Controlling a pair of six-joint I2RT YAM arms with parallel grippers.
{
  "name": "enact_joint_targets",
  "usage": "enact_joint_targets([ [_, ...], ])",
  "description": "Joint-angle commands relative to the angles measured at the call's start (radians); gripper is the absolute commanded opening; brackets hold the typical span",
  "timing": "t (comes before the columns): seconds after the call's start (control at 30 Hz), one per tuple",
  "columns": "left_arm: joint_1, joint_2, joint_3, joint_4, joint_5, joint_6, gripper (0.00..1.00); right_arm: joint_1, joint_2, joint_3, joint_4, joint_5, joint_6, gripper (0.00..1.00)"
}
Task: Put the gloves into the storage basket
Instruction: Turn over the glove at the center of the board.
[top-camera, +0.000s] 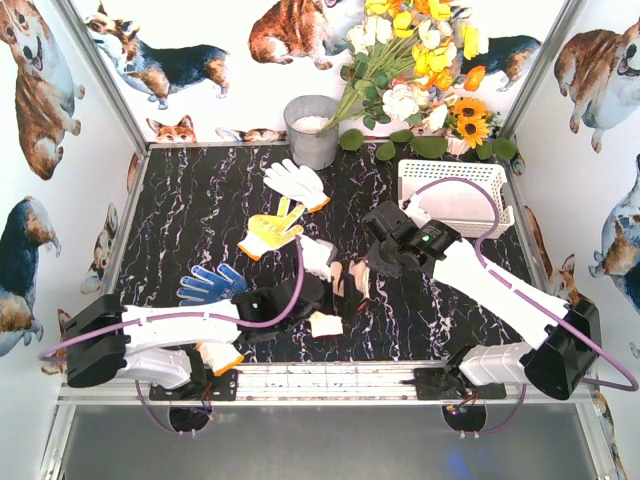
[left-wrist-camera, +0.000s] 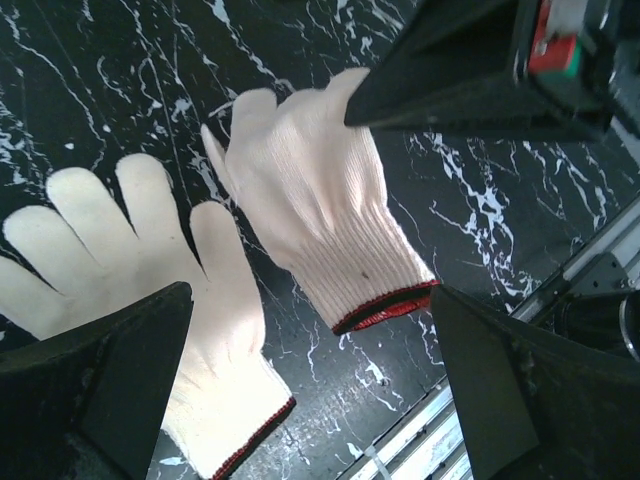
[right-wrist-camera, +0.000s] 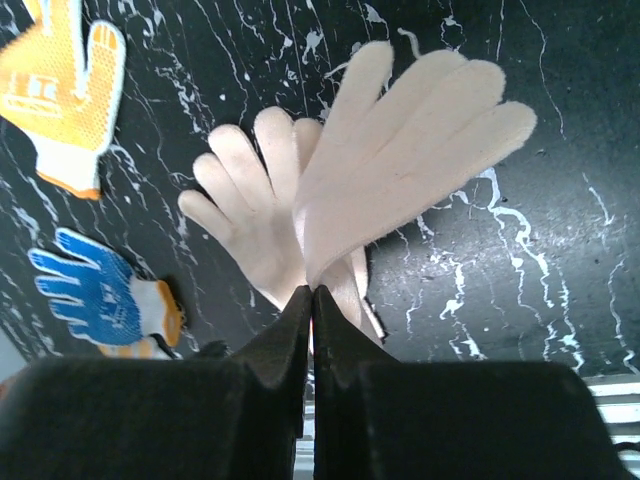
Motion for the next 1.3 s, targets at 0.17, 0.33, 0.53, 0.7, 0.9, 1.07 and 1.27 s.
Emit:
enact_joint_targets([
  [0.17, -0.070, 0.120, 0.147, 0.020, -0.104, 0.057, 1.00, 0.001, -0.042, 0.067, -0.035, 0.070, 0.197, 0.00],
  [0.33, -0.076, 0.189, 0.189, -0.030, -0.168, 0.112, 0.95, 0.001, -0.058, 0.067, -0.028, 0.071, 0.217, 0.00],
  [0.53, -0.090, 0.229, 0.233, -0.082, -0.219, 0.152, 0.69, 0.001, -0.074, 0.064, -0.027, 0.089, 0.219, 0.00],
  [0.7, -0.096, 0.245, 0.258, -0.101, -0.232, 0.165, 0.33, 0.001, -0.078, 0.055, -0.034, 0.111, 0.215, 0.00],
  [0.9, -0.099, 0.271, 0.275, -0.053, -0.137, 0.172, 0.06, 0.000, -0.084, 0.038, -0.126, 0.242, 0.213, 0.00],
  [1.07, -0.100, 0.341, 0.340, -0.017, -0.020, 0.147, 0.00, -0.002, -0.122, 0.029, -0.271, 0.400, 0.241, 0.00],
  [1.27, -0.080, 0.433, 0.369, 0.135, 0.142, 0.036, 0.00, -0.009, -0.206, 0.004, -0.300, 0.497, 0.179, 0.00],
])
